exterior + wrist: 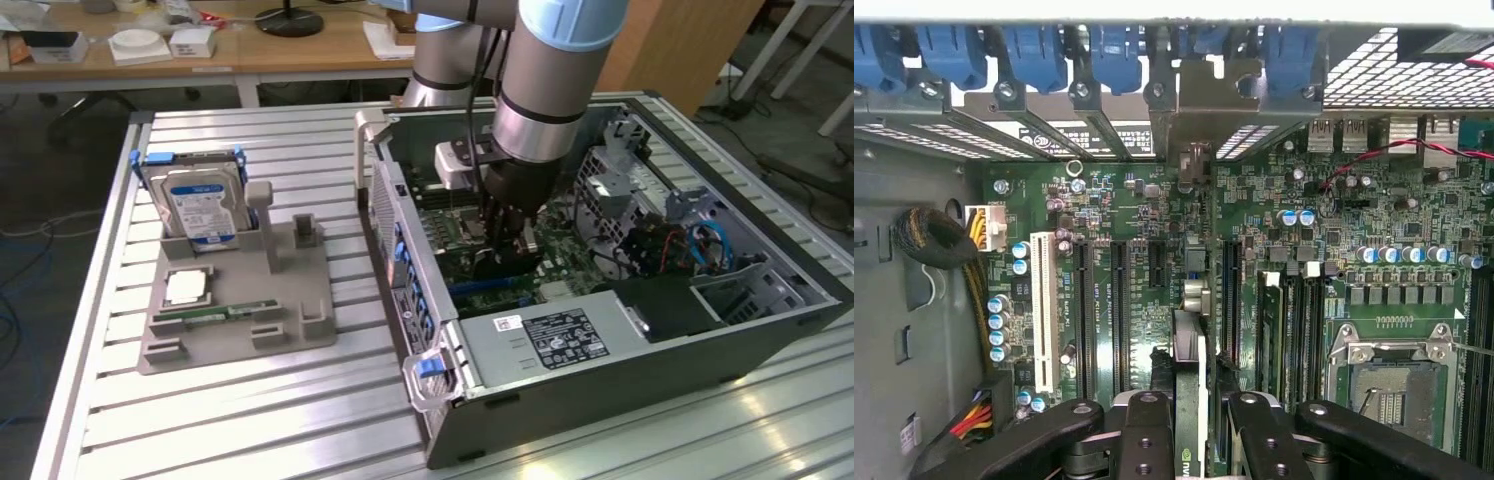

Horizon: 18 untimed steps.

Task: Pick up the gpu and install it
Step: 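Insert the gpu into the slot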

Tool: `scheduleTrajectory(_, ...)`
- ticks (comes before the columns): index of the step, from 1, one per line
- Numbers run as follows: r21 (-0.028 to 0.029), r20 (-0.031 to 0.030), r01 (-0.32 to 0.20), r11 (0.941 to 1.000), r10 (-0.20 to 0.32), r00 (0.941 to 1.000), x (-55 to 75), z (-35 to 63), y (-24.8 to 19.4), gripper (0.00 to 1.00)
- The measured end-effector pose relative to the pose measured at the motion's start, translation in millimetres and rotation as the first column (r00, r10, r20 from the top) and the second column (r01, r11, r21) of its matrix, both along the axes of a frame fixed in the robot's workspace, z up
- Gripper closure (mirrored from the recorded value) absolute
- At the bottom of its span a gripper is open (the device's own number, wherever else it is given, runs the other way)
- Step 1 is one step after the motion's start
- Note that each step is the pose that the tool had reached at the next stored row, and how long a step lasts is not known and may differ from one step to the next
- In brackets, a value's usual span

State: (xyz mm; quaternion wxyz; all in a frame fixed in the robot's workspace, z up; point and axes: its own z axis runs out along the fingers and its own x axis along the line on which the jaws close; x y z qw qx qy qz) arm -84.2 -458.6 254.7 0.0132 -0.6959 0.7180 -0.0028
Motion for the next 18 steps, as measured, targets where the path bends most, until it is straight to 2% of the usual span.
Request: scheduleTrajectory(18, -0.0017, 0.0000, 0.000, 1.0000, 0.000, 1.0000, -2.0, -0.2, 0.0, 0.74)
